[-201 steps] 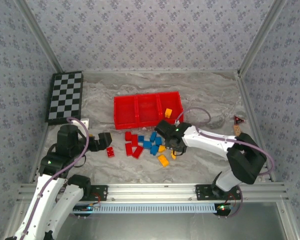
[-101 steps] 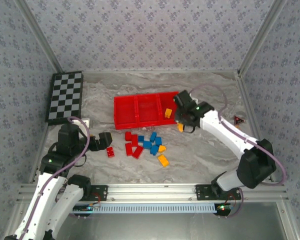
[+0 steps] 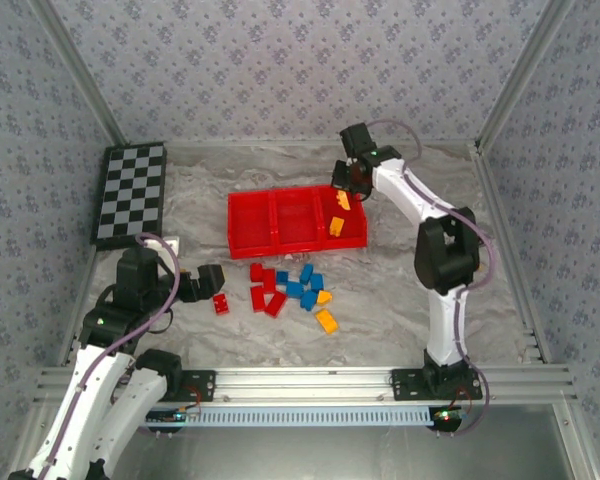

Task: Sort the legos into containers by color
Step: Place the lego in the container, then pick up the lego from the bottom-center of the table.

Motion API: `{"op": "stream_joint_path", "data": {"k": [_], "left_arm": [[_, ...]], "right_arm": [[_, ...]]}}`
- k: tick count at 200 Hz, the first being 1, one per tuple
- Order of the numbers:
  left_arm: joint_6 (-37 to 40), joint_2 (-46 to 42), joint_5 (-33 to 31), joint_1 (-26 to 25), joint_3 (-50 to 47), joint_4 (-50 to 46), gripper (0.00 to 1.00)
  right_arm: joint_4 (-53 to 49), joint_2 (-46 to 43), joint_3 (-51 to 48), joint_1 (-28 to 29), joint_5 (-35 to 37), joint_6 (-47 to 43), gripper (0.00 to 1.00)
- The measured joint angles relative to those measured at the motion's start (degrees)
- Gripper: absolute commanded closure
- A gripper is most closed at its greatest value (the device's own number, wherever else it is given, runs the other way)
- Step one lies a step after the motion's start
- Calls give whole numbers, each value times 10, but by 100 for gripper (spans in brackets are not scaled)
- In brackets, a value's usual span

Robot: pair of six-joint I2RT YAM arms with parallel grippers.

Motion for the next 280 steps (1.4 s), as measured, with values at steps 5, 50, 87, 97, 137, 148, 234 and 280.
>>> {"op": "stream_joint_path", "data": {"k": [5,50,87,97,137,148,234,280], "left_arm": [[0,0,0,0,0,0,0],[0,0,0,-1,0,0,0],[0,0,0,-1,0,0,0],[0,1,0,-1,0,0,0],[0,7,0,-1,0,0,0],[0,7,0,-1,0,0,0],[0,7,18,-1,0,3,0],[0,7,38,-1,0,6,0]], "right_arm": [[-3,11,6,0,-2,-3,92],[-28,52,26,0,-13,-16,65],[-28,48,29,3,-7,-25,45],[-30,43,29,6,-6,-23,40],[-35,-27,8,22,0,-30,34],[-36,-56,-5,28,0,-30,33],[-57,-369,-243,72,28,5,6],[-81,-494,-378,140,49,84,0]]}}
